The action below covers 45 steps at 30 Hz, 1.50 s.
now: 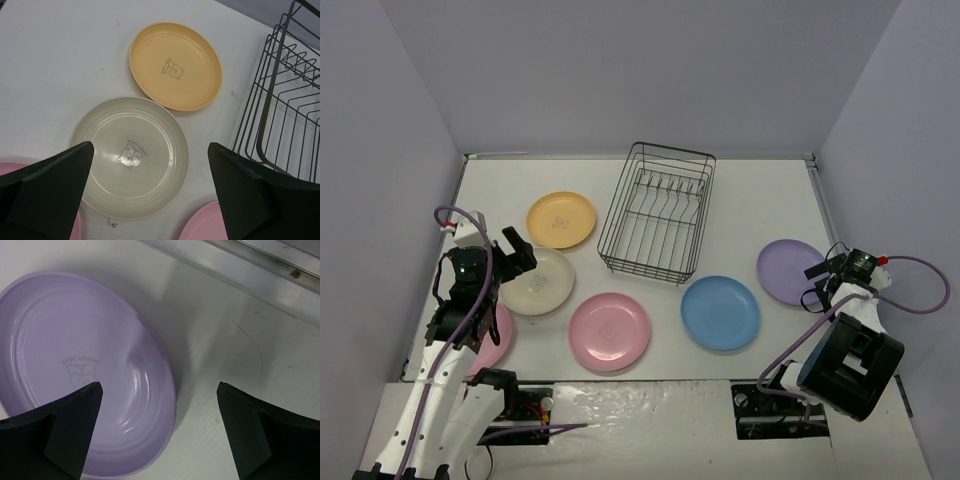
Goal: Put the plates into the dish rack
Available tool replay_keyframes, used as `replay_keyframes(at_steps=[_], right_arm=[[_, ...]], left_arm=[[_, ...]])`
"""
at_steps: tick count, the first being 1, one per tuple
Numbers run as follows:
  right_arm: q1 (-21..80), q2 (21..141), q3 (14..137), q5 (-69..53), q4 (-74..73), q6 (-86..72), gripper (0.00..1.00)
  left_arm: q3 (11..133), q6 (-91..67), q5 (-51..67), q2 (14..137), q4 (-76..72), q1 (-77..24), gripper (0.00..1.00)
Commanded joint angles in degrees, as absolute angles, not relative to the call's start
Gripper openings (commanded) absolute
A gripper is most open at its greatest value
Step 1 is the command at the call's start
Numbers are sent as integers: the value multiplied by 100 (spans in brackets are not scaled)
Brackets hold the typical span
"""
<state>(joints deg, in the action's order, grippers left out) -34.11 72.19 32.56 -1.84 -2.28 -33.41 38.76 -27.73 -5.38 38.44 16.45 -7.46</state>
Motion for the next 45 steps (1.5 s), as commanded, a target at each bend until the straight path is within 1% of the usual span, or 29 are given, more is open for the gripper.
replay_keyframes(at_steps=[1, 7, 9, 10, 11, 12, 13, 14, 17, 18, 20, 22, 23, 29, 33, 34, 35, 36, 39, 42, 45], right_arm=[[-3401, 7655, 3121, -451, 791, -3568, 88], [-3401, 8031, 3043, -450, 1051, -3681, 70], [-3401, 8151, 2986, -399, 1137, -3736, 57], [-3403, 8181, 2963, -361, 1167, -3752, 53], [-3410, 8226, 2917, -308, 1212, -3797, 46], [-3410, 8225, 2899, -306, 1213, -3806, 45], [-3410, 8182, 2863, -263, 1213, -3821, 36], [-3410, 8174, 2849, -226, 1213, -3830, 32], [-3401, 7722, 2915, 167, 936, -3814, 27], [-3398, 7535, 2958, 283, 842, -3790, 22], [-3386, 7098, 3063, 419, 655, -3709, 9], [-3337, 6646, 3205, 621, 456, -3632, 2], [-3303, 6461, 3282, 730, 381, -3590, 0], [-2838, 5749, 3929, 1266, 55, -3292, 0], [-1696, 5714, 4771, 2056, -239, -2755, 0], [-1210, 5766, 5175, 2217, -306, -2524, 0], [-866, 5916, 5454, 2742, -511, -2398, 0], [-818, 5941, 5710, 2829, -545, -2262, 0], [777, 6533, 6716, 4597, -935, -1775, 0], [2174, 7418, 7875, 5753, -1070, -1012, 0], [2720, 8096, 8577, 6683, -1029, -382, 0]], left_arm=[[3996, -2830, -462, 3867, 1289, -712, 97], [4025, -2821, -440, 3850, 1362, -721, 97], [4036, -2830, -431, 3842, 1364, -712, 97], [4045, -2830, -427, 3848, 1375, -712, 97], [4060, -2830, -405, 3840, 1398, -712, 97], [4061, -2830, -404, 3832, 1416, -712, 97], [4068, -2830, -404, 3825, 1437, -719, 97], [4069, -2830, -404, 3823, 1441, -721, 97], [4069, -2830, -411, 3761, 1495, -714, 97], [4068, -2832, -422, 3739, 1506, -714, 97], [4062, -2838, -451, 3693, 1518, -719, 97], [4061, -2846, -490, 3656, 1534, -721, 97], [4061, -2850, -503, 3645, 1543, -721, 97], [4069, -2848, -492, 3647, 1564, -720, 97], [4061, -2865, -475, 3647, 1556, -712, 97], [4068, -2858, -475, 3655, 1556, -719, 97], [4069, -2849, -475, 3656, 1563, -713, 97], [4069, -2848, -475, 3664, 1572, -712, 97], [4090, -2848, -513, 3662, 1617, -717, 97], [4096, -2847, -522, 3665, 1636, -720, 97], [4104, -2839, -567, 3662, 1664, -713, 97]])
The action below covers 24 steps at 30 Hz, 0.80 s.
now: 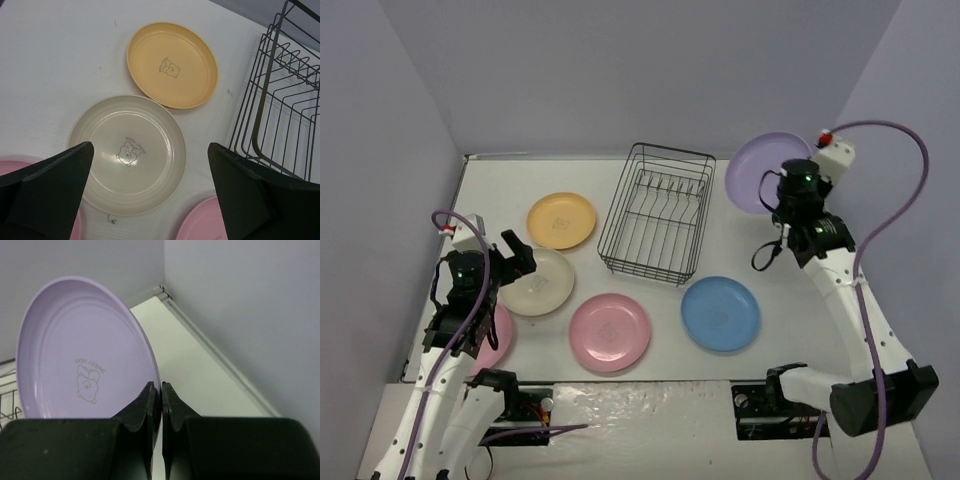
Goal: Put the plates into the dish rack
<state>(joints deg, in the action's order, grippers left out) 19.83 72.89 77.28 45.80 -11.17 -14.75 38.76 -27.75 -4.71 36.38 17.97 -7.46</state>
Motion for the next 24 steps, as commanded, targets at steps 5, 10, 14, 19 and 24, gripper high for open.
replay_keyframes(at_steps=[5, 10, 14, 19, 24], right_arm=[[3508, 9991, 10296, 8062, -492, 1569, 0], [3676, 10678, 10366, 8602, 2720, 4807, 0], [3714, 11194, 10611, 8634, 3531, 5999, 0], [3718, 11719, 10804, 8515, 3987, 6682, 0], [3726, 12186, 11082, 8392, 3997, 6812, 0]], left_arm=[[4104, -2830, -589, 3651, 1676, -712, 97], [4113, -2821, -645, 3704, 1718, -712, 97], [4113, -2813, -660, 3709, 1714, -717, 97], [4110, -2809, -647, 3716, 1705, -716, 97], [4113, -2786, -669, 3736, 1696, -720, 97]])
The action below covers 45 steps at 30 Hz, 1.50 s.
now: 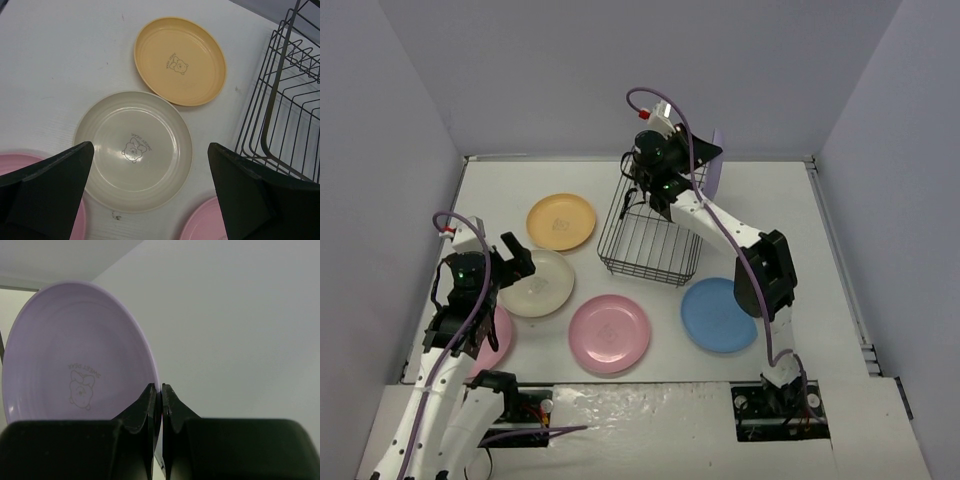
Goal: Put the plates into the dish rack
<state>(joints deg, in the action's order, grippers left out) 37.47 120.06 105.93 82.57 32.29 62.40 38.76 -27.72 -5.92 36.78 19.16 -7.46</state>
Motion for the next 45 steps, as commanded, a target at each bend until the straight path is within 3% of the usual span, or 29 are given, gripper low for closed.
replay_keyframes(at_steps=[1, 13, 26, 35, 45], right_arm=[[3723, 12248, 11173, 8372, 3971, 6822, 0], [3711, 12806, 11717, 8112, 3618, 6724, 0], [3603, 13078, 12102, 7638, 2013, 5159, 0], [3524, 12980, 12161, 7650, 2060, 5111, 0], [3510, 12740, 12161, 7891, 3009, 6288, 0]], left_arm=[[4113, -2783, -679, 3739, 1696, -717, 97], [4129, -2742, -737, 3743, 1723, -712, 97], [4149, -2707, -782, 3823, 1714, -721, 97], [4148, -2697, -791, 3869, 1714, -712, 97], [4145, -2689, -782, 3899, 1702, -712, 97]])
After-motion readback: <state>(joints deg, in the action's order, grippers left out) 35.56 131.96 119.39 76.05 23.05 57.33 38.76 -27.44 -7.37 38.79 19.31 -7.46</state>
